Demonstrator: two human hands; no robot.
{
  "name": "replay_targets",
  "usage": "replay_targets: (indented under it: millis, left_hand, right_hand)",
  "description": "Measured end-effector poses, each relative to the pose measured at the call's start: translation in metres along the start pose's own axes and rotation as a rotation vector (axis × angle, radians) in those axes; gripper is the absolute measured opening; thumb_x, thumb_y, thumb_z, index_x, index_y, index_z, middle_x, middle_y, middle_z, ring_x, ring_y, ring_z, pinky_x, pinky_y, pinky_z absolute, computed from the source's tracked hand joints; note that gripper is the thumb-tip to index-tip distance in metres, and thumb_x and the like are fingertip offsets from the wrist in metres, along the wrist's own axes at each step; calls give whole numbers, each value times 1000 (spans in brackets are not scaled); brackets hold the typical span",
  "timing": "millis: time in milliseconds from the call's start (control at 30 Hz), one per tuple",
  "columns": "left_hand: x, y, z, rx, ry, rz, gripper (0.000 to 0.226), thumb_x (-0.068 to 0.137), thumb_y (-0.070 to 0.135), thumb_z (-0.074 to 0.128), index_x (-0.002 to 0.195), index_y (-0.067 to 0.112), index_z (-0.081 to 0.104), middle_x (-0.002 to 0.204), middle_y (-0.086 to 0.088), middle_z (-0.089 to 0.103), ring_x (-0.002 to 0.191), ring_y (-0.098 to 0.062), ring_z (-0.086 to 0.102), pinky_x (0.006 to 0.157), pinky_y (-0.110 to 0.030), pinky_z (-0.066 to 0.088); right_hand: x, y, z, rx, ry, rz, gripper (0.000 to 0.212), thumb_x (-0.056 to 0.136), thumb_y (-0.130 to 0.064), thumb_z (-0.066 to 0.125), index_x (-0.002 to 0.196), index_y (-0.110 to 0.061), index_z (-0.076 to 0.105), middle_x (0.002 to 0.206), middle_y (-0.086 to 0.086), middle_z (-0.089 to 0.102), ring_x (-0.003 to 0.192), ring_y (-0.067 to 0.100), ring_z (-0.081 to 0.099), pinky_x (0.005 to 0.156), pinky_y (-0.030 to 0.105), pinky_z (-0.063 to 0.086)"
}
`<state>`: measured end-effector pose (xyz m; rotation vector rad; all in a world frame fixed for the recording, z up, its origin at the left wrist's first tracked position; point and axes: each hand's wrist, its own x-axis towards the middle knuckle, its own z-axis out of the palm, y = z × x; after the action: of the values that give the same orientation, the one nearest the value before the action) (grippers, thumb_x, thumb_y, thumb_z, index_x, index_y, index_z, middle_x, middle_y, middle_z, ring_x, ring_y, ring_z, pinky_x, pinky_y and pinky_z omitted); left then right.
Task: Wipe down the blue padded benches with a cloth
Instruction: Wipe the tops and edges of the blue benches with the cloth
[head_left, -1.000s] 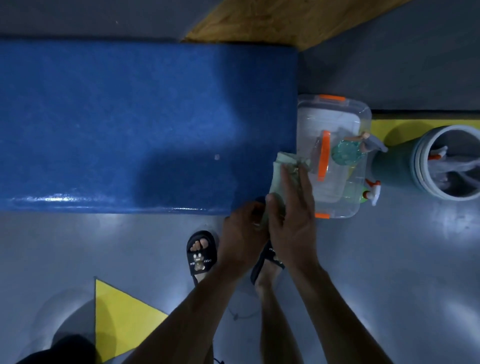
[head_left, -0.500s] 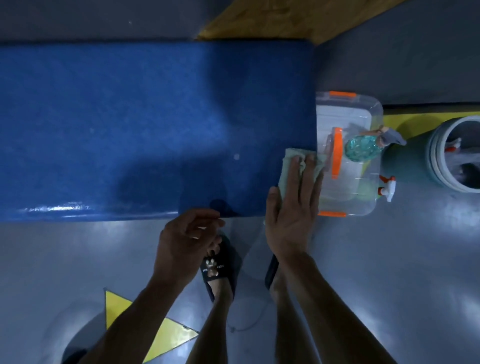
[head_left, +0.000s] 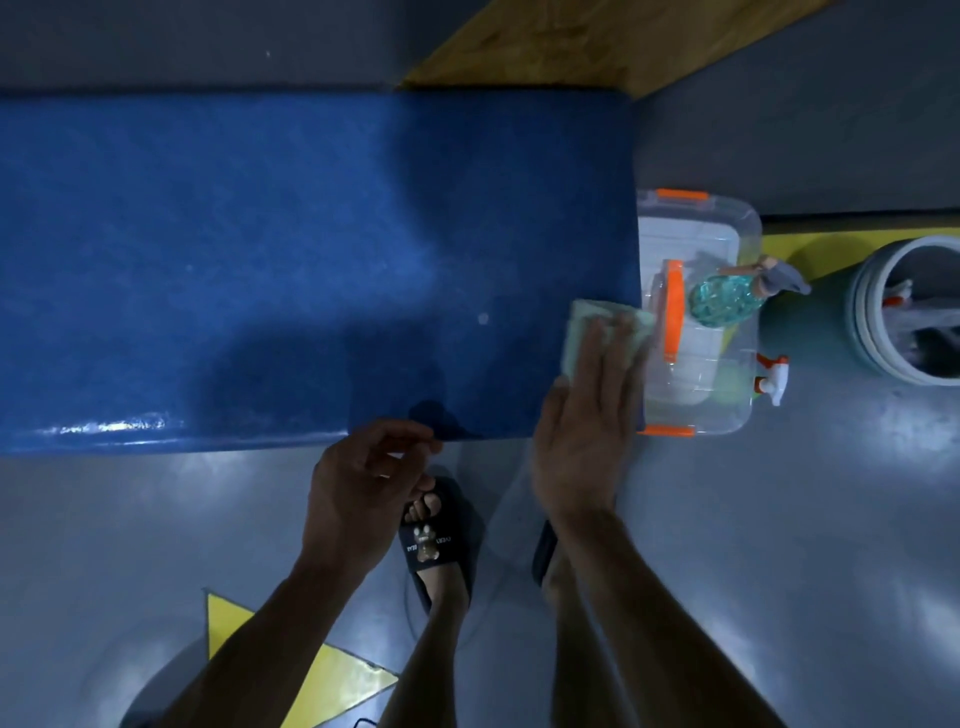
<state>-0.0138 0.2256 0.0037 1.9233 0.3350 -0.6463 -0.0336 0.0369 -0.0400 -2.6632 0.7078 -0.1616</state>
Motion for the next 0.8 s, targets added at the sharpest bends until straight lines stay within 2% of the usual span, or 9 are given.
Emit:
replay_targets:
  millis: [133, 267, 333, 433, 567, 600, 700, 800]
  left_hand:
    - [-3, -2, 0, 53, 23, 11, 20, 90, 4, 66, 93, 23, 71, 85, 7, 76, 63, -14, 72, 61, -34, 59]
    - [-2, 1, -7, 45, 32, 25, 18, 91, 7, 66, 91, 24, 71, 86, 8, 76, 64, -14, 72, 60, -32, 58]
    - [1, 2, -9, 31, 41, 20, 14, 91, 10, 68, 91, 24, 70, 85, 8, 76, 64, -14, 72, 59, -31, 58]
    - [6, 5, -10, 3, 52, 1, 11, 90, 11, 69, 91, 21, 71, 82, 8, 75, 64, -14, 72, 58, -27, 58]
    - [10, 6, -14, -14, 60, 15, 16, 92, 6, 65, 94, 21, 71, 85, 8, 76, 63, -14, 71, 58, -25, 57]
    - [10, 6, -15, -4, 65, 24, 17, 93, 5, 64, 94, 20, 70, 84, 8, 76, 63, -15, 71, 58, -27, 57]
    - [8, 5, -22, 43, 117, 45, 21, 91, 1, 60, 91, 19, 70, 78, 6, 74, 61, -15, 69, 59, -32, 57]
    - [7, 5, -31, 33, 172, 29, 20, 92, 1, 58, 90, 18, 69, 81, 5, 74, 61, -17, 67, 61, -36, 57]
  right_hand:
    - [-23, -55, 17, -22, -208, -348, 59, 97, -17, 46, 152, -9, 26, 162, 12, 12, 149, 34, 0, 120, 49, 15]
    - [-7, -24, 6, -81, -276, -532, 60, 95, -15, 49, 152, -9, 28, 161, 12, 17, 149, 35, 8, 117, 51, 21]
    - [7, 12, -11, -120, -224, -494, 58, 96, -13, 47, 151, -9, 29, 160, 12, 19, 148, 34, 11, 115, 52, 24]
    - [17, 37, -26, -127, -151, -330, 56, 98, -12, 43, 152, -7, 26, 160, 14, 16, 149, 34, 10, 118, 49, 21]
    - [7, -18, -2, -91, -61, -57, 55, 97, -13, 41, 151, -4, 28, 160, 16, 18, 148, 37, 7, 118, 50, 18]
    - [1, -41, 8, -66, -72, -73, 55, 97, -14, 42, 150, -4, 29, 159, 15, 19, 148, 38, 5, 118, 51, 17]
    - [-15, -95, 29, -19, -167, -304, 58, 97, -19, 49, 151, -8, 30, 160, 12, 19, 149, 36, 3, 118, 51, 16]
    - [-12, -90, 25, -39, -269, -487, 54, 102, -24, 40, 153, -11, 25, 161, 10, 13, 149, 34, 1, 119, 49, 14]
